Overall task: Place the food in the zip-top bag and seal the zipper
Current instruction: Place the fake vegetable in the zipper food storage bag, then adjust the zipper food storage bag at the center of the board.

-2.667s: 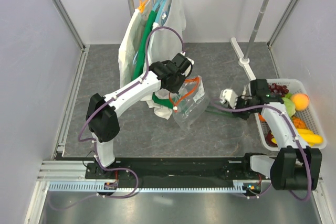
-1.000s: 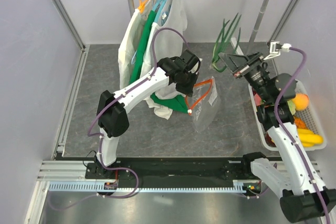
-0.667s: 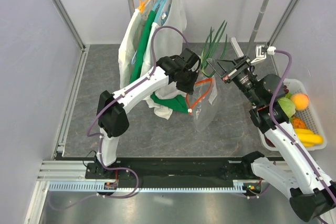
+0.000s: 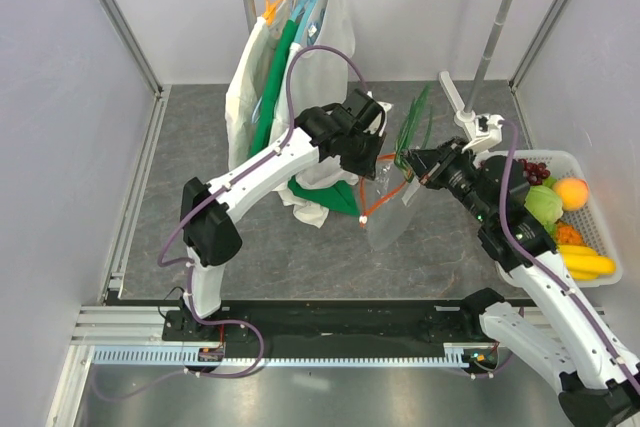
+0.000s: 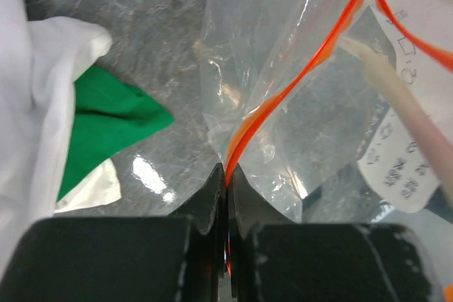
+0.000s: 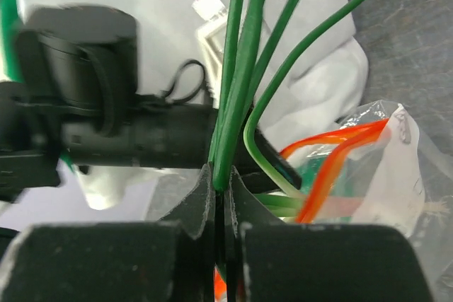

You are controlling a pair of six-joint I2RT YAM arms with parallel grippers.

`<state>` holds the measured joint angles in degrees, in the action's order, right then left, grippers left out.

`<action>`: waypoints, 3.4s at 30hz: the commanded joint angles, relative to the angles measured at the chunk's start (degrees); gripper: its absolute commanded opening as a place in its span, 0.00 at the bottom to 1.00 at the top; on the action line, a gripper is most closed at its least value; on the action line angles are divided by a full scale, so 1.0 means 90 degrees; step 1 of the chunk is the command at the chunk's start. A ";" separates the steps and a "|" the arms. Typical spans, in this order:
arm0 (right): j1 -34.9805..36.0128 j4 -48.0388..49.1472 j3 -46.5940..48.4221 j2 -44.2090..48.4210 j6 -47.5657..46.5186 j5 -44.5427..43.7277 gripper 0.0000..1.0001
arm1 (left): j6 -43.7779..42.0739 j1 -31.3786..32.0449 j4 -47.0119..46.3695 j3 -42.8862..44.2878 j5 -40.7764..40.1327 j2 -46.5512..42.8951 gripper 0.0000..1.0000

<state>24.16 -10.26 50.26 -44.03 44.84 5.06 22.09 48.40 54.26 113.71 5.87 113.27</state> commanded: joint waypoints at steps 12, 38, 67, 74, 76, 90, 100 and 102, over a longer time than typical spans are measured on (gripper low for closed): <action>0.0215 0.1492 -0.1258 0.0273 -0.1993 0.0589 0.04 | 0.0153 0.0062 -0.0111 0.0207 0.0744 -0.0379 0.02; 0.0235 -0.2627 0.0675 0.0762 -0.2844 0.0112 0.70 | 0.0026 0.0013 -0.0628 -0.0124 0.0725 -0.1121 0.02; -0.0193 -0.2149 0.0294 -0.0098 -0.1417 0.1635 0.00 | 0.0202 -0.0544 -0.0804 -0.1150 0.1780 -0.1384 0.04; -0.0312 -0.2494 0.0081 0.0039 -0.0512 0.2006 0.80 | 0.0388 -0.0544 -0.0853 -0.1082 0.1643 -0.1327 0.02; -0.0321 -0.2046 -0.0144 -0.0097 -0.0140 0.2093 0.82 | 0.0466 -0.0544 -0.0853 -0.1014 0.1594 -0.1278 0.02; -0.0613 -0.1583 -0.0185 -0.0694 -0.0215 0.2563 0.00 | -0.0118 -0.0554 -0.0785 -0.1248 0.1691 -0.1414 0.30; -0.1523 -0.3107 0.0431 -0.0848 -0.1417 0.3793 0.00 | -0.0511 -0.0554 -0.0453 -0.1443 0.2414 -0.1717 0.15; -0.1600 -0.3447 0.0596 -0.1044 -0.1856 0.3948 0.00 | -0.0666 -0.0544 -0.0268 -0.1317 0.2687 -0.1688 0.02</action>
<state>10.79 -34.17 52.40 -50.04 35.66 34.96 19.88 43.38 49.30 100.82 24.08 100.03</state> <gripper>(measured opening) 0.019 0.107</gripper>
